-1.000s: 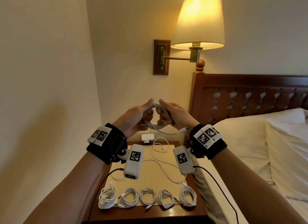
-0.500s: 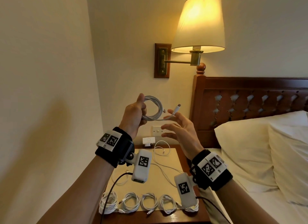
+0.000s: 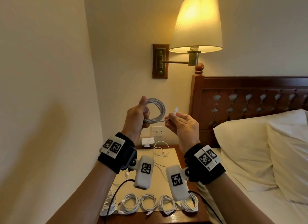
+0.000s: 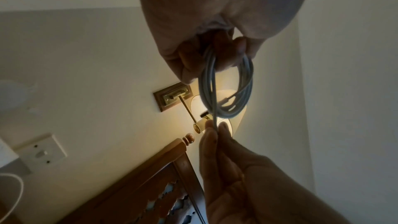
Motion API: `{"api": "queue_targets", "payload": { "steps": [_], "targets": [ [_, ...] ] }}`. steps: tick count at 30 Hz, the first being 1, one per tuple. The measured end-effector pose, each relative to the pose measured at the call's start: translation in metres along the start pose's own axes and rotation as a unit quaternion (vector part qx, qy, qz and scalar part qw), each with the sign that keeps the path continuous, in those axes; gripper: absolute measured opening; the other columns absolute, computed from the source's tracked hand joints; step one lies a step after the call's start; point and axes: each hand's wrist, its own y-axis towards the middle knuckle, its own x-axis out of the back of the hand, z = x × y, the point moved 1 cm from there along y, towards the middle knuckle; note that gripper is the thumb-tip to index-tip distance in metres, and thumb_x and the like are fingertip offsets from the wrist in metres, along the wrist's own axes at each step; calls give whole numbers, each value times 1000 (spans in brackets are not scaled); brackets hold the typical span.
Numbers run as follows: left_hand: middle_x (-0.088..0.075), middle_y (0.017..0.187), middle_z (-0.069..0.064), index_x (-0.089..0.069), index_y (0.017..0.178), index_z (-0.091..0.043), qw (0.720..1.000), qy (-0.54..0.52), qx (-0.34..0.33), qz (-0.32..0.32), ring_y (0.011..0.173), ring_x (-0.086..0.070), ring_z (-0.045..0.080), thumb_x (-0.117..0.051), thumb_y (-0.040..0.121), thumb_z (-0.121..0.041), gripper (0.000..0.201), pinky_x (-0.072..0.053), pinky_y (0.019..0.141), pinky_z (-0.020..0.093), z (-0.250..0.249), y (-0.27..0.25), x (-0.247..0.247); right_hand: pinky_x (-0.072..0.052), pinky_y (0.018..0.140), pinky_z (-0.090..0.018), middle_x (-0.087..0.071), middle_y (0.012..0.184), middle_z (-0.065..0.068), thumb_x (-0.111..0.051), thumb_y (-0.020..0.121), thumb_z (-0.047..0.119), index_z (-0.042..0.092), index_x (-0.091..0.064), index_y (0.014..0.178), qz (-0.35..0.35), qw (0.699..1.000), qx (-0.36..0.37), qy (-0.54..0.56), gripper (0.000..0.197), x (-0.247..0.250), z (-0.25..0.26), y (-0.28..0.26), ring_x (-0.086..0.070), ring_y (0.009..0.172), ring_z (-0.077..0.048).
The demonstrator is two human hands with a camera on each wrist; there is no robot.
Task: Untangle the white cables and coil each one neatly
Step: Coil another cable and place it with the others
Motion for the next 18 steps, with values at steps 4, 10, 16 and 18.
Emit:
{"api": "queue_targets", "payload": {
  "steps": [4,10,16,18],
  "targets": [
    [-31,50,-4,-38,55,-20,997,55,-31,35,46,-26,13,-44,100,-39,49,-27,50,27,4,-3,3,-59,61,-25,-71,72,-8,-67,88,5,-3,-65,104,-13,993,48,-106,18,0,-6,0,-66,62,-16],
    [-28,45,-9,-53,69,-6,990,76,-46,110,45,-21,11,-47,99,-28,37,-22,47,25,1,-8,9,-53,66,-14,-73,77,12,-71,85,6,29,-72,84,13,931,196,-307,23,3,-11,3,-66,71,1],
    [-27,48,-4,-51,62,-14,988,108,-17,110,48,-22,14,-52,95,-36,40,-25,45,24,-5,-5,16,-55,80,-24,-75,88,2,-69,84,1,21,-75,94,180,884,232,-364,23,5,-7,12,-69,83,-11],
    [-27,49,-4,-51,69,-11,988,114,-5,105,49,-22,15,-53,94,-40,38,-24,47,26,-3,-4,17,-55,81,-26,-75,88,-4,-65,85,-3,15,-75,92,212,909,179,-310,22,6,-6,12,-69,83,-15]
  ]
}}
